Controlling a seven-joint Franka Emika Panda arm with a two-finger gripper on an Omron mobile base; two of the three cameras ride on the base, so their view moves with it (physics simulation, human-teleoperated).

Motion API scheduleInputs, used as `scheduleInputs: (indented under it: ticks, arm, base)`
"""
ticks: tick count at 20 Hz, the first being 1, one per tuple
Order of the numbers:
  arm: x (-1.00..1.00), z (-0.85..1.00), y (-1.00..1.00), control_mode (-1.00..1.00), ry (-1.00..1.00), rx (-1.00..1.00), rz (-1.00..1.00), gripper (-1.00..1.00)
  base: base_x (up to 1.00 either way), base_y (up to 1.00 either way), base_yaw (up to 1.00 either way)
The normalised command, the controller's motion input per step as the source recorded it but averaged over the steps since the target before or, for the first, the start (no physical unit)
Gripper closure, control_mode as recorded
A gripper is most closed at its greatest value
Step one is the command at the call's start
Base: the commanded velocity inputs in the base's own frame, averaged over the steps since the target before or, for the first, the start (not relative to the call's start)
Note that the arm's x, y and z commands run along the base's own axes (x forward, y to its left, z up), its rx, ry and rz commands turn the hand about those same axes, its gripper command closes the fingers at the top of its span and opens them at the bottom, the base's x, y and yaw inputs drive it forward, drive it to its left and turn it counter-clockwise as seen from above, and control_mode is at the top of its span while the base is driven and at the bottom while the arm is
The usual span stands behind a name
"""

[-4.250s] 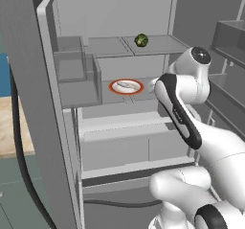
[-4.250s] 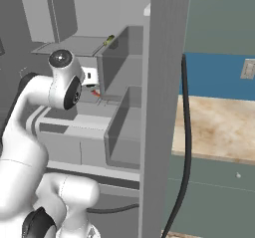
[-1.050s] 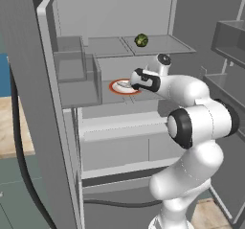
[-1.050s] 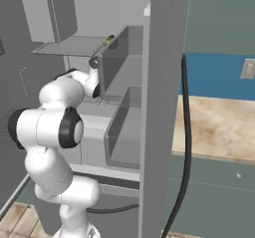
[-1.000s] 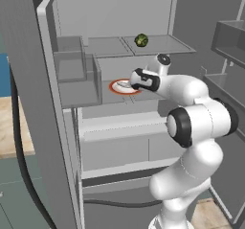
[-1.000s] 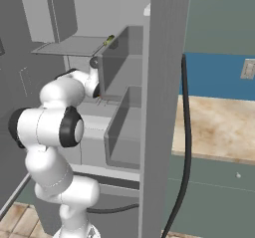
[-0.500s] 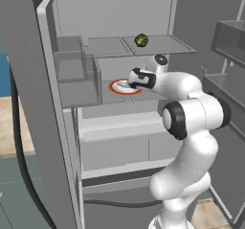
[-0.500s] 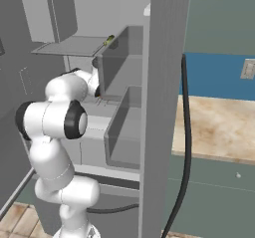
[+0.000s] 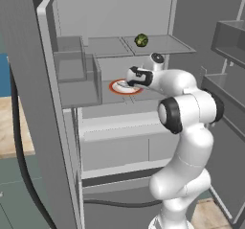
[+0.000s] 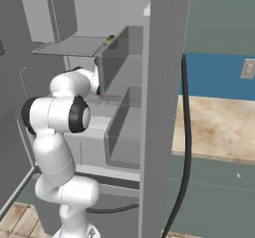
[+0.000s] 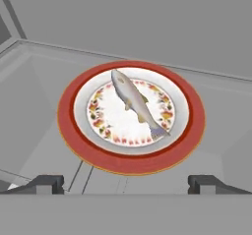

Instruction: Transport the fish from the fridge to the microwave and turn on the microwave.

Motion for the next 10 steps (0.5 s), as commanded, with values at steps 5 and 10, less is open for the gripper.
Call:
scheduleInputs:
  ticks: [5,10]
  arm:
    - [0.24,-0.14,0.07,-1.0,0.01,0.0,0.0,-1.0]
    - [0.23,-0.13,0.04,-1.0,0.0,0.0,0.0,-1.0]
  base:
    - [0.0,0.0,0.0]
    - [0.0,0.0,0.0]
